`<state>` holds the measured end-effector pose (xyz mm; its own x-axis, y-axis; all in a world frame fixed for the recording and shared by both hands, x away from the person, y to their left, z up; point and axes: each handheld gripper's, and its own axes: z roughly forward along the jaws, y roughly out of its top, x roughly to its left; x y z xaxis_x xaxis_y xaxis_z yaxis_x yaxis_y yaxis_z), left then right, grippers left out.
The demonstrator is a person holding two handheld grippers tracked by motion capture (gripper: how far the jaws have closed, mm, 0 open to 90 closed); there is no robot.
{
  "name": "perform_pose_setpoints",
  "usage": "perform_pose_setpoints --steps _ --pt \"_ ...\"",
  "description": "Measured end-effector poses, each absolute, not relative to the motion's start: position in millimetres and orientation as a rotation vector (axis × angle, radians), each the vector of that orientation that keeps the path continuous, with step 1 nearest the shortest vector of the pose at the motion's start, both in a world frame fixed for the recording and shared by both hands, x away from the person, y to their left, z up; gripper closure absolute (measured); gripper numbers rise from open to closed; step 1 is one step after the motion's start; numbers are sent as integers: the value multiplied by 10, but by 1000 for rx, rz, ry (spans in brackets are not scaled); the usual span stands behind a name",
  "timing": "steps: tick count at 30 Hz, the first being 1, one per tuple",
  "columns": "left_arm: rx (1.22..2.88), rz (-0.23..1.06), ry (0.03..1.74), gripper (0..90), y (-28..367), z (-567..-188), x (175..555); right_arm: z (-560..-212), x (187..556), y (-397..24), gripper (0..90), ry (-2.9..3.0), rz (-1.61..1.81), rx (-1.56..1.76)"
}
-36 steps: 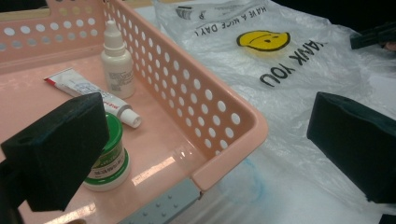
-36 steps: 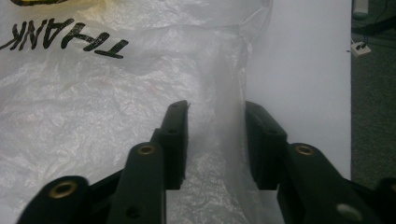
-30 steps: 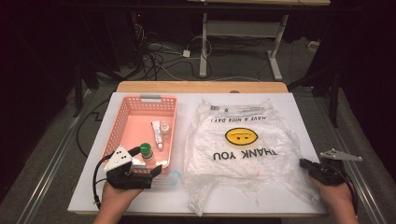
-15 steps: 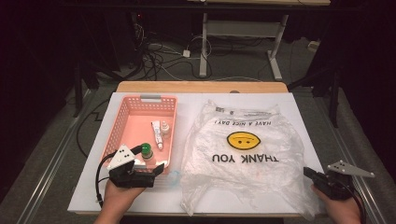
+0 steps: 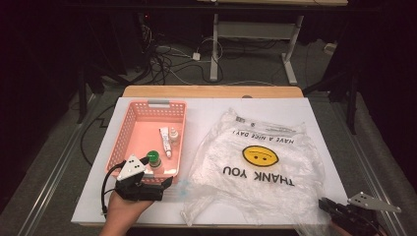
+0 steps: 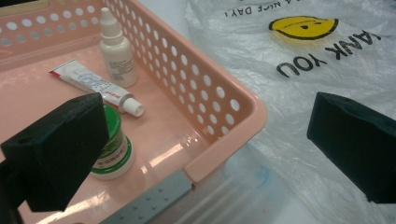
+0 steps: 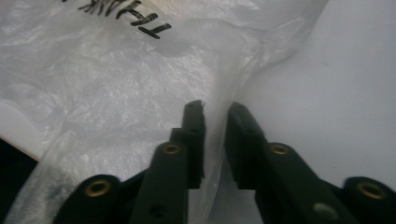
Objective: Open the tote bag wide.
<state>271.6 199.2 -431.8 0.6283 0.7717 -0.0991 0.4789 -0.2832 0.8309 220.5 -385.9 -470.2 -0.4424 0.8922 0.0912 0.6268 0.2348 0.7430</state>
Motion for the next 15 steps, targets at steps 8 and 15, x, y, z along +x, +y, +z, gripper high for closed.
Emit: perform_pose_setpoints --steps 8,15 --pt "1954 389 975 0 1943 -4337 2719 -4406 2601 -3940 547 2012 1132 1354" --pt "1912 373 955 0 1960 -4334 2720 -4418 3194 -4075 485 1965 1135 1423"
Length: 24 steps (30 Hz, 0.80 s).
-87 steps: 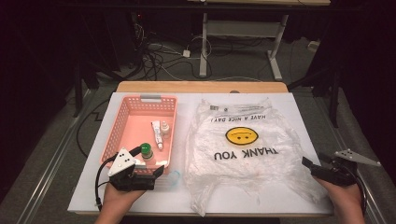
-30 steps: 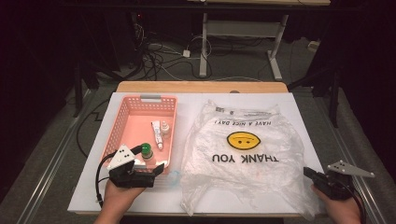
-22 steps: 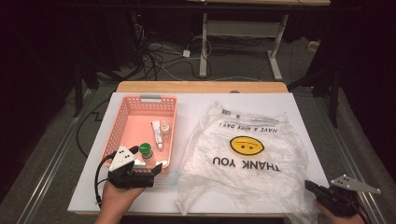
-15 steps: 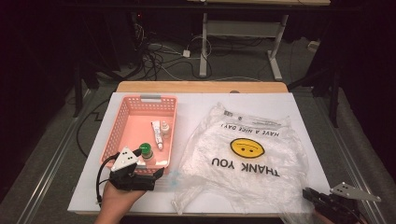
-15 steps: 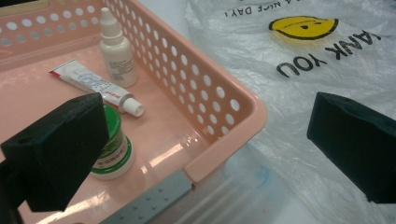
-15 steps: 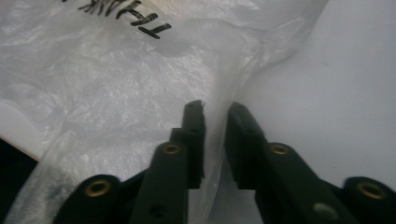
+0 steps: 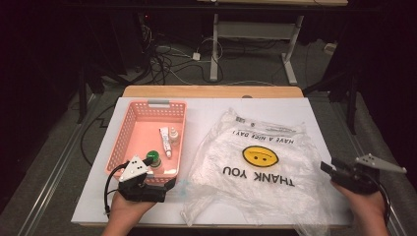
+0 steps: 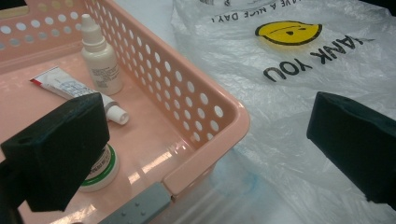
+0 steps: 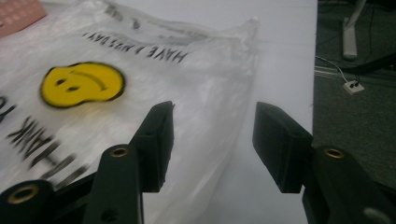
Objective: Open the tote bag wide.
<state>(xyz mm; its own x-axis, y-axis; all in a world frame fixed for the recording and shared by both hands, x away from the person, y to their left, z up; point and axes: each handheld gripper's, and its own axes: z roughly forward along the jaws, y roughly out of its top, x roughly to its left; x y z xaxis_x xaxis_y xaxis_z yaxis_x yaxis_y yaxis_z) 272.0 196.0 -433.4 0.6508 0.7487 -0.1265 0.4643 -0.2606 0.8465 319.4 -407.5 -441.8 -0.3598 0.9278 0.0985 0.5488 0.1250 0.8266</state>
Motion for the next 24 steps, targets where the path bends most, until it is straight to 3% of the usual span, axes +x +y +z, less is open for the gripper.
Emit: perform_pose_setpoints --steps 2,12,17,20,22,23,24 --pt "1903 348 960 0 1977 -4345 2728 -4432 3509 -4078 482 1965 1112 1453" --pt "1896 365 964 0 2010 -4357 2733 -4624 4337 -3892 390 2061 1063 1508" --pt "1906 371 968 0 2017 -4370 2728 -4770 4451 -3817 393 2155 928 1478" --pt "1910 370 974 0 2017 -4377 2724 -4794 4411 -3768 464 2143 877 1421" --pt "1912 372 972 0 2013 -4376 2721 -4793 4362 -3734 664 2179 899 1362" --pt "1913 373 971 0 2010 -4373 2720 -4793 4362 -3734 664 2179 899 1362" --pt "1911 373 970 0 2007 -4371 2718 -4793 4353 -3732 722 2191 909 1351"
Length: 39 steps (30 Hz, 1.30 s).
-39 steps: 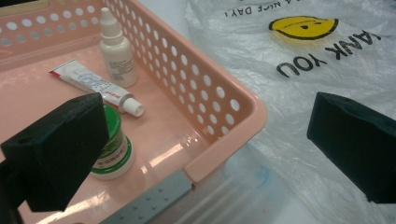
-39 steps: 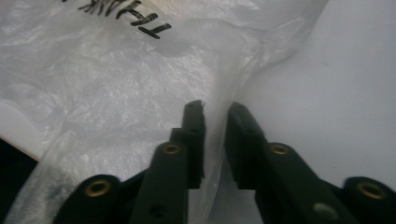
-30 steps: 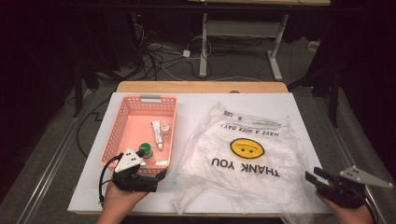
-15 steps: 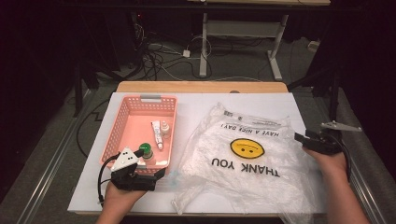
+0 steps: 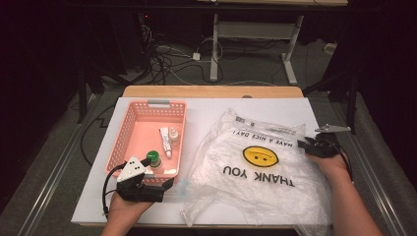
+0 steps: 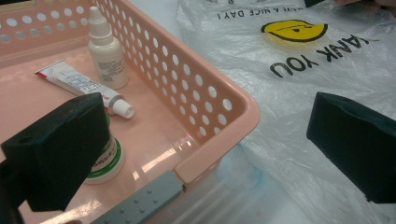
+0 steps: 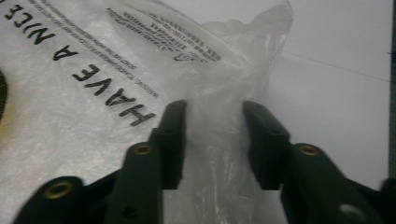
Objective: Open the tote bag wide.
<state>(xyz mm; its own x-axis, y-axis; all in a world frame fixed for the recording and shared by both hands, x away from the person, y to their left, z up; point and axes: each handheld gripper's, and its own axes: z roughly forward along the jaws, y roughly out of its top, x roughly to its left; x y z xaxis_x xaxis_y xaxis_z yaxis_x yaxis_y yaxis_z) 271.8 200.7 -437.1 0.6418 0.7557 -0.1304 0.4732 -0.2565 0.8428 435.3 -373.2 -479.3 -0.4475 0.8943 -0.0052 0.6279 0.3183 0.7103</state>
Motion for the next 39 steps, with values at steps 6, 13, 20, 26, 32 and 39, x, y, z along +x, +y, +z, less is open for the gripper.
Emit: perform_pose_setpoints --steps 6,13,20,26,32,39 --pt "1912 379 961 0 1982 -4367 2711 -4790 4321 -3725 900 2262 974 1308" --pt "1910 379 950 0 1984 -4360 2702 -4760 4314 -3793 900 2164 1020 1389" --pt "1910 370 943 0 2001 -4370 2713 -4708 4415 -3921 900 2058 1014 1489" --pt "1886 375 941 0 2036 -4351 2712 -4644 4450 -4046 900 1930 1006 1551" --pt "1864 367 950 0 2090 -4352 2721 -4638 4249 -4202 900 1818 981 1599" --pt "1856 354 950 0 2115 -4348 2730 -4630 3809 -4187 880 1845 947 1545"
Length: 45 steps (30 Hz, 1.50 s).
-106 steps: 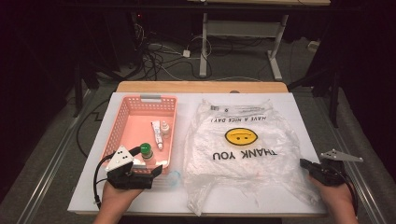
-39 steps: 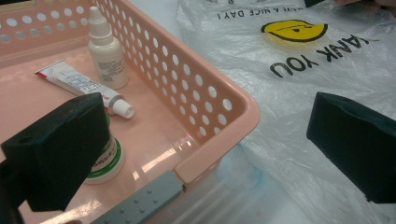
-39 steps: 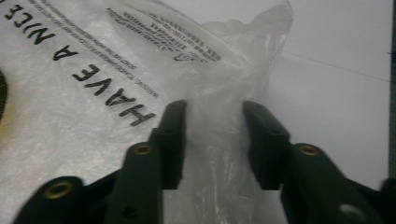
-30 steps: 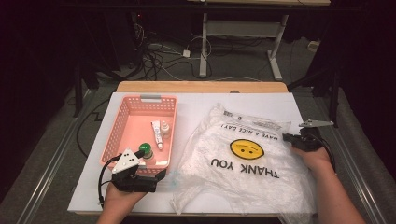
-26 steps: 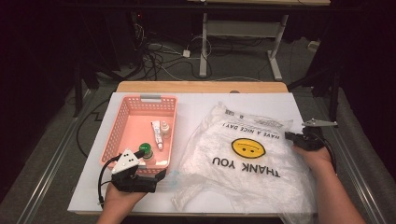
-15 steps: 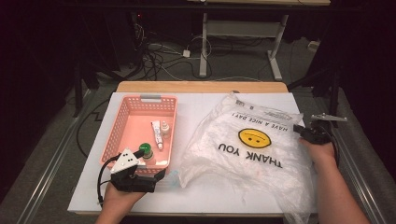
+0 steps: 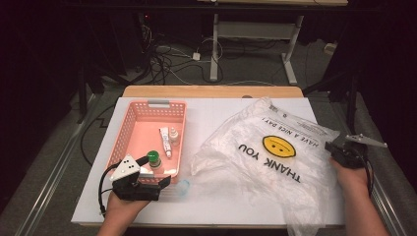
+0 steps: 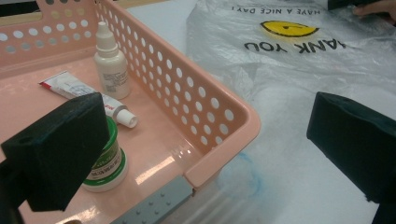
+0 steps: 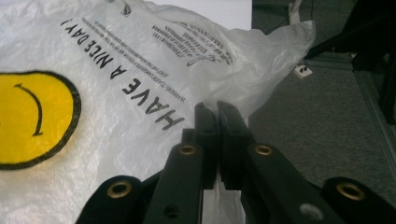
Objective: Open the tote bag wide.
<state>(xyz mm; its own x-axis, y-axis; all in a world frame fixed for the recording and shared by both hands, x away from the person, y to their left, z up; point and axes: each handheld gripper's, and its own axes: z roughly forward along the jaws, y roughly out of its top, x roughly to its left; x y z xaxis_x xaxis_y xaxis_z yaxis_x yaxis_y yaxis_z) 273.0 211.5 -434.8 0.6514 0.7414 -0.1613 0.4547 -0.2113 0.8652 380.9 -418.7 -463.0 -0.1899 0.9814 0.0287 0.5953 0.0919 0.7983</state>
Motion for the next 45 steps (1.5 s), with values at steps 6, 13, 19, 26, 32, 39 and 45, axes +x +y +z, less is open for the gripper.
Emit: perform_pose_setpoints --steps 6,13,19,26,32,39,45 --pt "1851 351 945 0 2142 -4346 2730 -4652 3482 -4168 809 1873 957 1506" --pt "1844 348 946 0 2153 -4352 2738 -4520 3219 -4204 543 1815 1073 1467" --pt "1846 350 938 0 2125 -4352 2741 -4369 2997 -4069 524 1837 1221 1363" --pt "1833 344 936 0 2122 -4341 2735 -4328 2970 -3678 478 1967 1282 1245" --pt "1834 340 937 0 2129 -4351 2741 -4340 3056 -3313 418 2082 1280 1180" --pt "1830 352 933 0 2103 -4347 2733 -4341 3197 -2800 380 2206 1265 1066" --pt "1828 365 944 0 2090 -4365 2741 -4345 3233 -2495 337 2270 1275 1006"
